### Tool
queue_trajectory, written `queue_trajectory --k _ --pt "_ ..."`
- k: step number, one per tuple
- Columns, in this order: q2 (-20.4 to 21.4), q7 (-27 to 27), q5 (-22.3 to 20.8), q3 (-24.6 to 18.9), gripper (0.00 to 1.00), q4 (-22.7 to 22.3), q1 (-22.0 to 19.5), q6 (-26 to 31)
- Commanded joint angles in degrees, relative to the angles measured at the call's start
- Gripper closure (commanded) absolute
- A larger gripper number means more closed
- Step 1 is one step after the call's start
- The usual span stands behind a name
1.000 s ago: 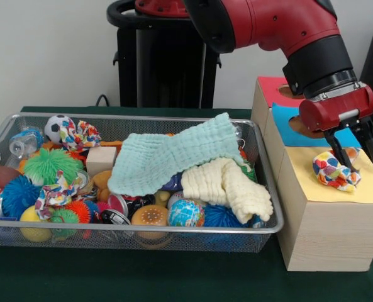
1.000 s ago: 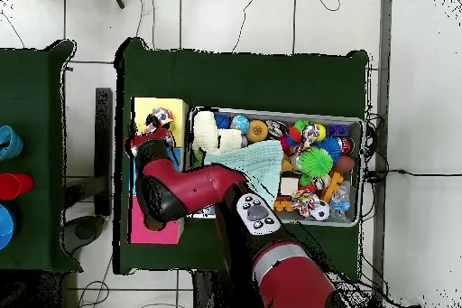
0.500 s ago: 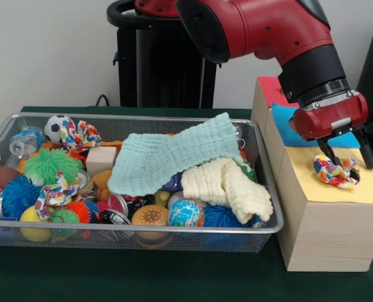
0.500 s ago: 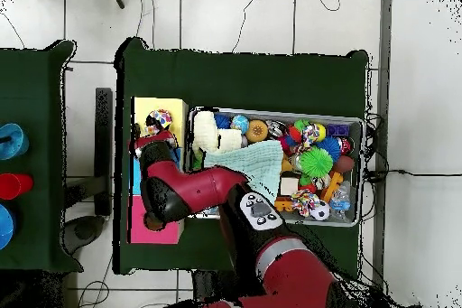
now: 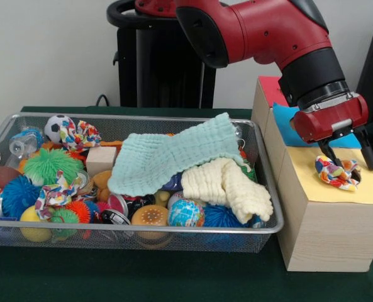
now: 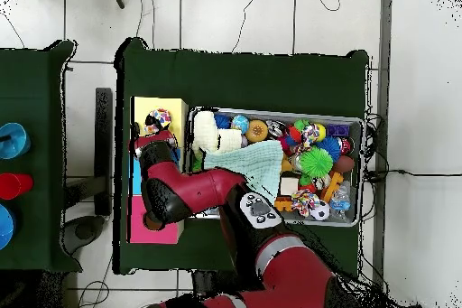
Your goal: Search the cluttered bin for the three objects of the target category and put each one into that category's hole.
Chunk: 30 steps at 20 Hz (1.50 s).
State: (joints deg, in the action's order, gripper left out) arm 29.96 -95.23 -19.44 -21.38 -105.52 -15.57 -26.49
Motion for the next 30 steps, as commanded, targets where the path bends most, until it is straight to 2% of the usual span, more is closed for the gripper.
queue_trajectory --k 1,14,22,30 --pt "-4.56 -13.23 4.05 0.57 0.00 -0.07 -2.41 3.70" --pt "3.76 -10.99 7.37 -0.06 0.00 -1.37 -0.96 11.24" --pt "5.45 -10.24 7.42 0.64 0.00 -0.57 -0.57 11.02" --pt "6.16 -10.92 9.23 -0.20 0.00 -0.73 -0.25 13.62"
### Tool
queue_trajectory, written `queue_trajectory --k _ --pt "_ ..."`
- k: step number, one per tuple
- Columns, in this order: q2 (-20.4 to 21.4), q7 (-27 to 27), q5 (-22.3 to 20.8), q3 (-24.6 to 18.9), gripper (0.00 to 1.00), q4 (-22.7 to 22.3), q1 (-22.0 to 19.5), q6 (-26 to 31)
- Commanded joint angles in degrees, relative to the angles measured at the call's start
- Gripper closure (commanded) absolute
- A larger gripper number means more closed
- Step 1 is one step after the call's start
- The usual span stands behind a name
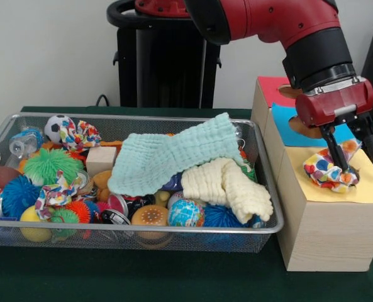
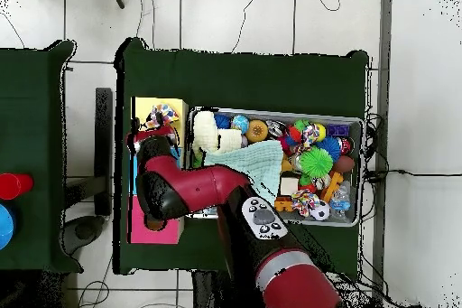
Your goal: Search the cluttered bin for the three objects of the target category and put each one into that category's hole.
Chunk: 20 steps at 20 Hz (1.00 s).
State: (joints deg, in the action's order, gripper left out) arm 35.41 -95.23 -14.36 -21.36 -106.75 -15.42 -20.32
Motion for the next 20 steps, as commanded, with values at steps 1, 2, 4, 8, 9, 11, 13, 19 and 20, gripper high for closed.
queue_trajectory --k 1,2,4,8,9,11,13,19,20 --pt "0.75 -10.98 4.30 -0.16 0.00 0.35 -0.26 7.26" --pt "0.92 -11.00 4.63 -0.11 0.00 0.25 -0.08 7.50" --pt "1.38 -11.00 5.37 -0.02 0.00 -0.07 0.13 8.19" --pt "1.81 -11.00 5.98 -0.09 0.00 -0.59 0.09 7.88" --pt "1.95 -10.95 6.09 -0.26 0.00 -0.56 -0.06 8.04" --pt "2.24 -11.10 6.23 -0.59 0.00 -0.58 -0.35 7.83" --pt "2.49 -11.19 6.41 -0.88 0.00 -0.72 -0.59 7.72" --pt "4.31 -11.13 6.14 -0.65 0.00 -1.44 -1.07 6.71" --pt "4.64 -11.38 6.23 -0.49 0.00 -1.49 -1.05 6.17"
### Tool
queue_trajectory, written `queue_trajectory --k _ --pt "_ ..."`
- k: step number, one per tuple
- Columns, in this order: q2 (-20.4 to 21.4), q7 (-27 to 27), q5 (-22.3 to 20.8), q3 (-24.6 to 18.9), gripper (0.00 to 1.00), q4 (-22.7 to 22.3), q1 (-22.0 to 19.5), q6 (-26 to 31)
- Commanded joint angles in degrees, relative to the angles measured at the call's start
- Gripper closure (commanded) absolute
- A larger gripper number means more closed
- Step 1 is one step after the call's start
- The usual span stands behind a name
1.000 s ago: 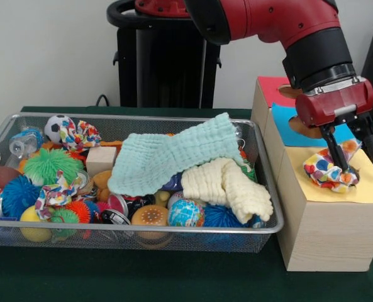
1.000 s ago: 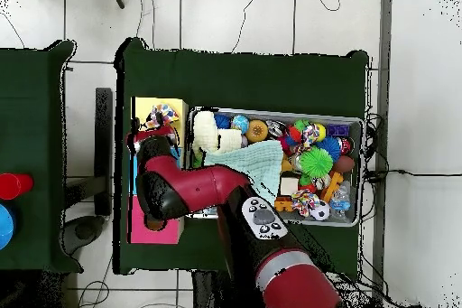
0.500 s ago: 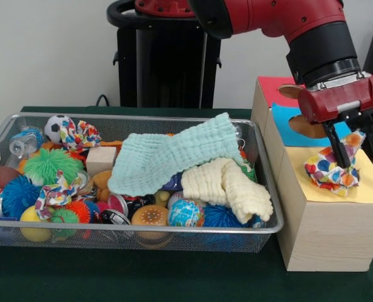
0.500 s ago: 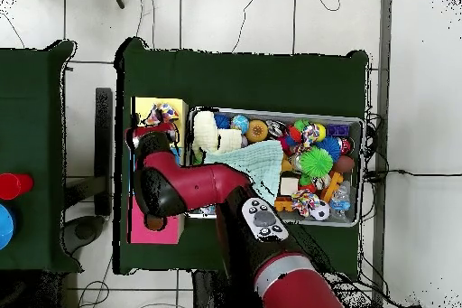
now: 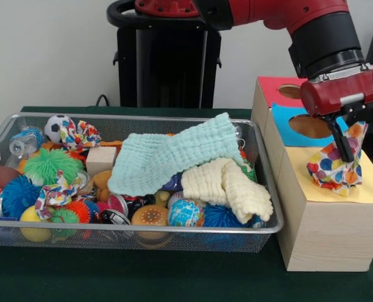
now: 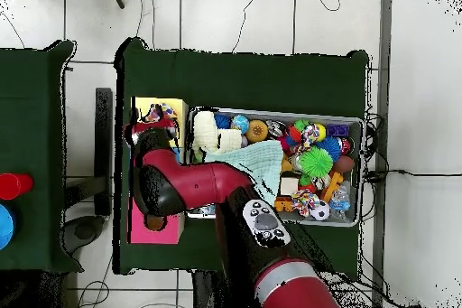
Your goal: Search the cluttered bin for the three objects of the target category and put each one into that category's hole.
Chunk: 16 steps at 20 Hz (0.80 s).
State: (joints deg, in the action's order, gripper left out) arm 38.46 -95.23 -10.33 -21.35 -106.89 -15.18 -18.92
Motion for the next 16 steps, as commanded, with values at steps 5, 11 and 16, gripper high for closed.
queue_trajectory --k 5,11,16 --pt "2.28 -11.62 3.15 1.89 0.00 -0.89 -0.32 2.52" --pt "1.19 -10.78 3.90 6.74 0.00 0.18 2.06 -1.70" --pt "0.99 -10.53 5.05 9.37 0.00 1.17 3.48 -2.39"
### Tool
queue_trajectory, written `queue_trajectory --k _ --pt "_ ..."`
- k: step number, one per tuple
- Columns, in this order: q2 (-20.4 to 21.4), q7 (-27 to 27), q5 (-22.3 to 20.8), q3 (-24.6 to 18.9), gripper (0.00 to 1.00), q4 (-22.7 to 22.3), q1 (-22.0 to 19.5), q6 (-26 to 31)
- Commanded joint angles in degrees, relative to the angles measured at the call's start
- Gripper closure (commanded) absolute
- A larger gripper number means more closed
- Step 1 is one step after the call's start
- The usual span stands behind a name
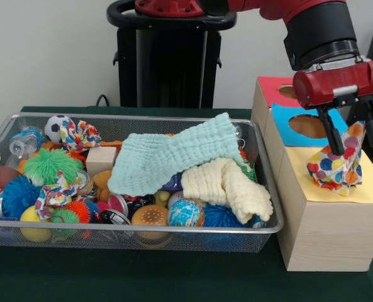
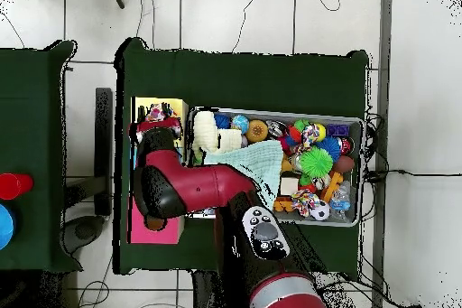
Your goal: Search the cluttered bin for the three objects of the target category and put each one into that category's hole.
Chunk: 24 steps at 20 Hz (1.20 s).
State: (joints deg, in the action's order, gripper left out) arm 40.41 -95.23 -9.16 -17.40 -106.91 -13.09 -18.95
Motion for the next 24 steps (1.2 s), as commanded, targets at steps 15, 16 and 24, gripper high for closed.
queue_trajectory --k 15,16,24 --pt "-2.47 -13.67 4.39 3.43 0.00 0.90 0.90 -3.10" --pt "-2.36 -13.56 4.46 3.37 0.00 1.05 0.89 -2.80" --pt "-2.67 -14.06 4.67 2.73 0.00 0.94 0.53 -2.39"
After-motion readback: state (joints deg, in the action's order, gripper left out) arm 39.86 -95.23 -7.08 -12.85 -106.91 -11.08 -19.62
